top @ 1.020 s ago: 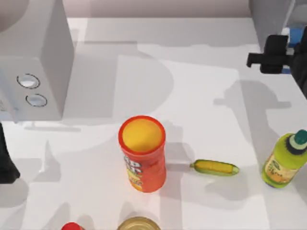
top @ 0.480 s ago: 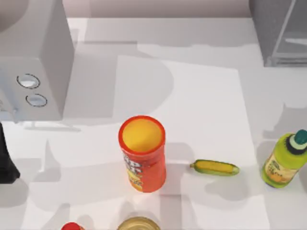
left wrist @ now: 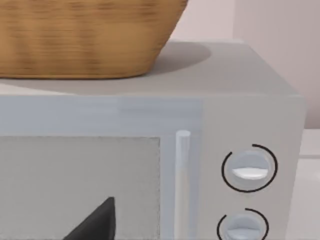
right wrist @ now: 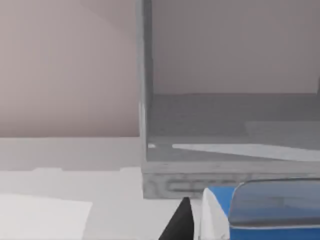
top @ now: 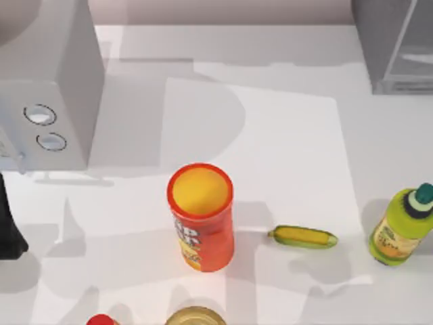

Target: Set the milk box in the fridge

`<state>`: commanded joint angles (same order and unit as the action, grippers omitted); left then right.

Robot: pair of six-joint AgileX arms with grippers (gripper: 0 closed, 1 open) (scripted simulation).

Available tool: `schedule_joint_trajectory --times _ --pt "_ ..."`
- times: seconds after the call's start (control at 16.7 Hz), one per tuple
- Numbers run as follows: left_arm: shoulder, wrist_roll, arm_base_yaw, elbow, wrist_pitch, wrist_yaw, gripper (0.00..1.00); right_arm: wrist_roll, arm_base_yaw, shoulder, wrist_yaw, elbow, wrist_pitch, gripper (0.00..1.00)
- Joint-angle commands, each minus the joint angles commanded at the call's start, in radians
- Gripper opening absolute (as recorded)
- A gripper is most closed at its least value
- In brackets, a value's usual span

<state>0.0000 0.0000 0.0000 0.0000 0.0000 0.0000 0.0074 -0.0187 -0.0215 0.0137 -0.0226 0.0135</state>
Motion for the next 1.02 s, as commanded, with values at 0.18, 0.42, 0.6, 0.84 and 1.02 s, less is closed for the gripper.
schedule_joint_trajectory --times 0.18,0.42,0.6,0.84,1.02 --pt "0.0 0.0 0.0 0.0 0.0 0.0 1.0 -0.007 0.019 0.022 -0.014 0.023 -0.013 0.0" --pt "0.0 0.0 0.0 0.0 0.0 0.0 1.0 -0.005 0.016 0.017 -0.012 0.022 -0.012 0.0" --pt "0.0 0.0 0.0 0.0 0.0 0.0 1.0 -0.001 0.018 -0.044 -0.028 -0.01 0.027 0.0" --pt "0.0 0.0 0.0 0.0 0.0 0.0 1.0 0.009 0.035 -0.269 -0.074 -0.116 0.159 0.0" --pt "0.0 0.0 0.0 0.0 0.0 0.0 1.0 0.018 0.059 -0.527 -0.118 -0.229 0.301 0.0"
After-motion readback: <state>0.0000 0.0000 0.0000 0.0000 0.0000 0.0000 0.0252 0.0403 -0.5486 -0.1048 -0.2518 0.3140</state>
